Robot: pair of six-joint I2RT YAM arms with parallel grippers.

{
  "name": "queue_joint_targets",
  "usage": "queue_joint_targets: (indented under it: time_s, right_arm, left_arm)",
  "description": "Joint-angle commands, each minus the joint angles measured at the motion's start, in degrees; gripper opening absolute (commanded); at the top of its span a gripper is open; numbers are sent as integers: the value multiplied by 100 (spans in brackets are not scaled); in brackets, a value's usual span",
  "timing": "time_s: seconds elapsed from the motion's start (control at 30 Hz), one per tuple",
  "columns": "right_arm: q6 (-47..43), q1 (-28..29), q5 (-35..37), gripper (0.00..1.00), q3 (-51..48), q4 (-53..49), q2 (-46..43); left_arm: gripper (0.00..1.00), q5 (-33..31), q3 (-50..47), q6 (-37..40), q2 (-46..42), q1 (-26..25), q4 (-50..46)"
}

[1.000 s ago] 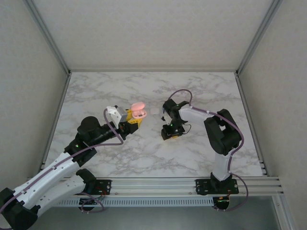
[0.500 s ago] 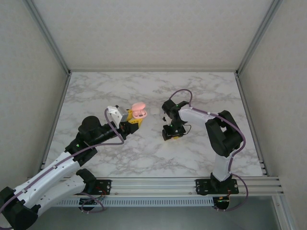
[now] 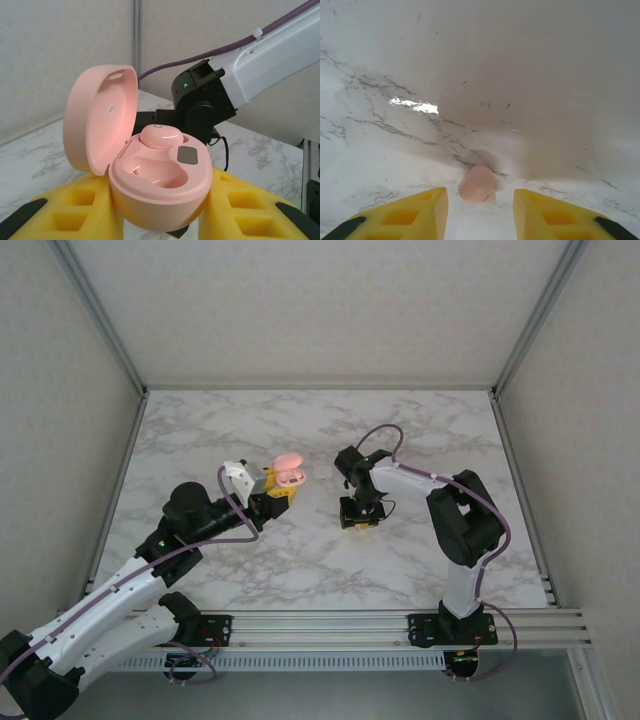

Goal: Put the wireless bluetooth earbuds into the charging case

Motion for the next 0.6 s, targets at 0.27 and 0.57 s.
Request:
queue_joint_targets:
  time_s: [0.27,0.57]
  right_arm:
    - [292,129,291,33,287,-166,350]
    - [281,199,458,28,354,-279,502]
  left_arm:
    - [30,-77,18,74,-122,-46,91]
    - [30,-76,13,67,-98,-46,102]
